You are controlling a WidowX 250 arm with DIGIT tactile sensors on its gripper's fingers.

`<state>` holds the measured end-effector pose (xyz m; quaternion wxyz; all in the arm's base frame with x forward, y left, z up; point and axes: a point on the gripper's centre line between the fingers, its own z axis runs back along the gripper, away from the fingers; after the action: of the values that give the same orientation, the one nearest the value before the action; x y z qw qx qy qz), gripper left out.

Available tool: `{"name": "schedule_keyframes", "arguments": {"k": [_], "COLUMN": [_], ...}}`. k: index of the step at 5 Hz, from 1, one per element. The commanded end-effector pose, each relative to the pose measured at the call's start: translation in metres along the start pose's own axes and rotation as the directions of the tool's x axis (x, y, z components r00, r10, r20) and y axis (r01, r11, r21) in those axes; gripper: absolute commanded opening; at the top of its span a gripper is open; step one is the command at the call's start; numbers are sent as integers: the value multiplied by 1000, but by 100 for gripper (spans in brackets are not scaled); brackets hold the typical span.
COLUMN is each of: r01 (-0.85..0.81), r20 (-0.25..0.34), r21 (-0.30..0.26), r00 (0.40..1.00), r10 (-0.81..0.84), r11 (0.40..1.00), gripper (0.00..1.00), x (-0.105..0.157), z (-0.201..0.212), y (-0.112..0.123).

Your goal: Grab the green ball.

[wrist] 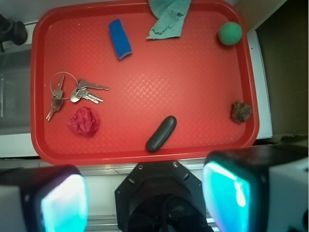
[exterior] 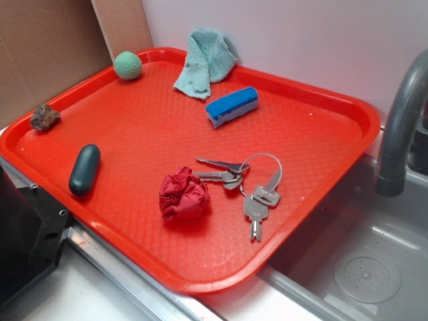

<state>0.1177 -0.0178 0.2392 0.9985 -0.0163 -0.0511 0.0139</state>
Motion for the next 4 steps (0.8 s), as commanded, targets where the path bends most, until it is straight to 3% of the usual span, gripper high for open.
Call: {"name": "schedule_keyframes", "arguments": {"k": [1, 2, 3, 4], "r01": [0, -243, -473, -619], "r20": [0, 39, 141, 275], "r21": [0, 49, -45, -74], "r00": [1000, 970, 869, 741], "r10": [0, 242, 475, 612], "r11": [1000, 969, 880, 782], "gripper": [100, 100, 100, 100], "x": [0, 38, 78, 102], "z": [0, -50, -84, -105], "y": [0, 49, 70, 92]}}
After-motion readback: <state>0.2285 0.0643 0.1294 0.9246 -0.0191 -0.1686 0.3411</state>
